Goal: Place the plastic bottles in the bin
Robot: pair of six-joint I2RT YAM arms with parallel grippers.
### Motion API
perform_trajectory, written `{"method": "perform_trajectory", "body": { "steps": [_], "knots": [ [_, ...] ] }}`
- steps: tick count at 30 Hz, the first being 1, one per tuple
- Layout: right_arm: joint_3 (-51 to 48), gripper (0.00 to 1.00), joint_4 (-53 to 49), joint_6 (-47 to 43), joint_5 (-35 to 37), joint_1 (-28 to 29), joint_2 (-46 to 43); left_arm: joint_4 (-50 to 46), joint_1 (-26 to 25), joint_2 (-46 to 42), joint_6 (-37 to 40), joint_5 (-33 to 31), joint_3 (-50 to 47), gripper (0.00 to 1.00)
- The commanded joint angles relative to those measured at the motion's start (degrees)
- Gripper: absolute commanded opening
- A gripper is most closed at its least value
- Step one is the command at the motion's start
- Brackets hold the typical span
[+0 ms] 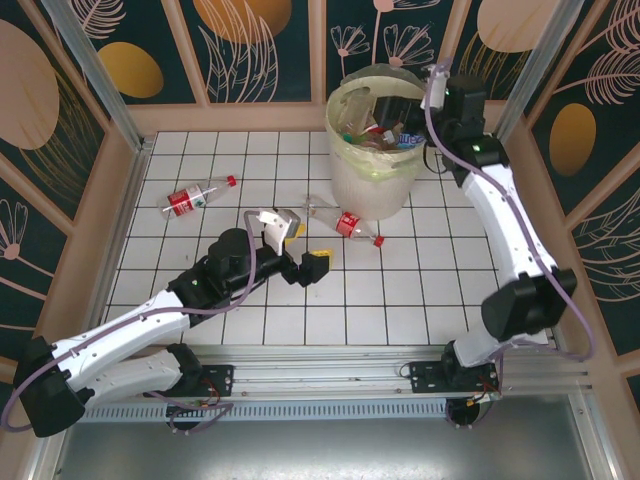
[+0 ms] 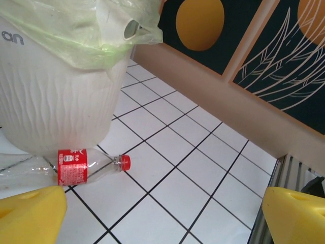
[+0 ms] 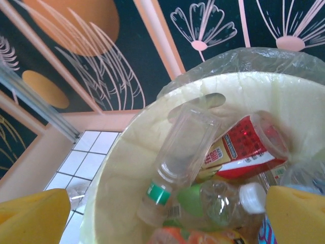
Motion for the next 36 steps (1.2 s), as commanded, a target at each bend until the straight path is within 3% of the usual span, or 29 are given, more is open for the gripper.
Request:
{"method": "perform_trajectory", "body": {
  "steps": [1,11,19,26,36],
  "knots": [
    [-5.56,0.99,1.66,-4.81,-2.38,0.09,-6.92,-2.47,-0.14,-0.17,4.55,0.78,1.62,0.99],
    [-31.70,0.94,0.10,-4.46,-1.13,5.54,-27.78,-4.72,-0.13,-1.17,7.92,3.17,2.90,0.98],
    [-53.24,0.89,10.39,1.79,-0.90,9.88,-35.12,1.03,-0.14,-0.88,3.80,3.73,-0.08,0.99],
    [-64.03,0.88,20.26,5.38,0.01,9.22,-34.45,4.39,-0.13,-0.44,-0.63,3.56,-1.76,0.98],
    [-68.50,0.89,33.68,4.76,-5.76,3.97,-24.05,4.70,-0.13,-0.62,-3.44,1.56,-2.67,0.99]
  ]
}}
